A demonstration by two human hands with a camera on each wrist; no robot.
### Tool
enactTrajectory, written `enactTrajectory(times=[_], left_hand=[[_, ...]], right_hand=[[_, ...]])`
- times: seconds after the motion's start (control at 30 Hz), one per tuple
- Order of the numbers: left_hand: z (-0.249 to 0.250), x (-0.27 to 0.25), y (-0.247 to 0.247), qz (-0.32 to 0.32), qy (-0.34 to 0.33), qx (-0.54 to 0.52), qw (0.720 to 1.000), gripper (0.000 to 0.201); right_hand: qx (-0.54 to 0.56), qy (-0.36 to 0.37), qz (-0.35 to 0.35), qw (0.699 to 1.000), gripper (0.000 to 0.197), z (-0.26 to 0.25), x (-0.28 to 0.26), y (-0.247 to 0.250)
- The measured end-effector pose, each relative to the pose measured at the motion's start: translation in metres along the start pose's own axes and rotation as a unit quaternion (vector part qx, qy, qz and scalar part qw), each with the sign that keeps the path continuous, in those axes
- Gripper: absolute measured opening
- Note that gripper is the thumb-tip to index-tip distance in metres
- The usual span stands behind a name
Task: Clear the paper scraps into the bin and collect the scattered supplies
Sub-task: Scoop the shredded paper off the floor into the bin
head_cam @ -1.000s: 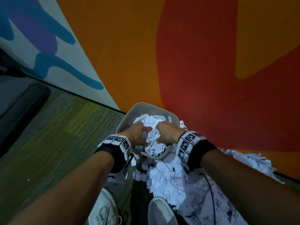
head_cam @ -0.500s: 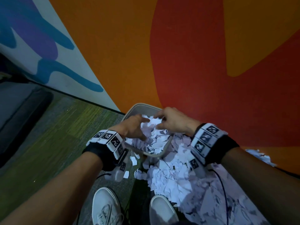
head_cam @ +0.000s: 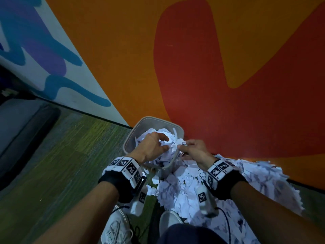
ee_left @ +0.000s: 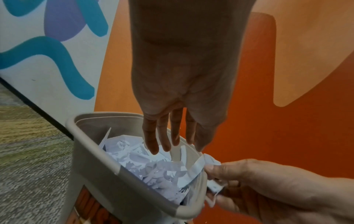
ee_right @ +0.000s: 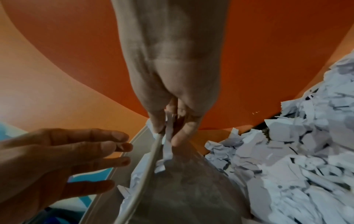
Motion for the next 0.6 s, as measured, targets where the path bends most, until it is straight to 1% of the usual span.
enactTrajectory(times=[0.07, 0.13, 0.2, 0.27, 0.3, 0.33, 0.4, 0.43, 0.47, 0.5, 0.6], left_hand=[[-0.006, -0.003, 0.004, 0.01, 0.011, -0.023, 1.0, 0.033], [-0.013, -0.005, 0.011, 0.026, 0.02, -0.042, 0.999, 0.031], [-0.02, -0.007, 0.02, 0.051, 0.032, -0.064, 0.996, 0.027], [-0.025, -0.012, 0.031, 0.086, 0.046, -0.084, 0.992, 0.026], [-0.027, -0.015, 0.036, 0.111, 0.049, -0.086, 0.989, 0.027], [-0.028, -0.018, 0.041, 0.136, 0.05, -0.086, 0.986, 0.027], [-0.029, -0.026, 0.05, 0.165, 0.053, -0.094, 0.98, 0.029], [-0.03, -0.029, 0.052, 0.167, 0.057, -0.101, 0.979, 0.03], [-0.029, -0.032, 0.053, 0.163, 0.059, -0.108, 0.979, 0.031], [-0.029, -0.034, 0.052, 0.156, 0.057, -0.114, 0.98, 0.032], [-0.019, -0.038, 0.045, 0.126, 0.038, -0.11, 0.985, 0.037]], right_hand=[[-0.046, 0.031, 0.03, 0.998, 0.013, -0.014, -0.004, 0.007], [-0.075, 0.075, 0.05, 0.993, 0.008, -0.039, -0.007, 0.012], [-0.077, 0.12, 0.049, 0.989, 0.007, -0.066, -0.009, 0.009], [-0.077, 0.157, 0.027, 0.984, 0.007, -0.089, -0.009, -0.006], [-0.082, 0.17, 0.004, 0.982, 0.01, -0.097, -0.008, -0.016], [-0.099, 0.179, -0.033, 0.978, 0.017, -0.102, -0.008, -0.028], [-0.175, 0.177, -0.119, 0.961, 0.038, -0.106, -0.008, -0.047], [-0.214, 0.171, -0.139, 0.952, 0.049, -0.105, -0.009, -0.048], [-0.245, 0.17, -0.14, 0.944, 0.055, -0.106, -0.009, -0.043], [-0.265, 0.173, -0.128, 0.94, 0.056, -0.106, -0.009, -0.035], [-0.278, 0.174, -0.109, 0.938, 0.048, -0.106, -0.016, -0.007]])
Point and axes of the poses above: each hand's wrist, its own x-axis towards the middle knuckle, its own y-axis out of the back of the hand, z = x × y, the point moved 7 cm from there along x, towards the middle knuckle, and after that the axes turned 12 degrees about y, right-handed, at the moved point
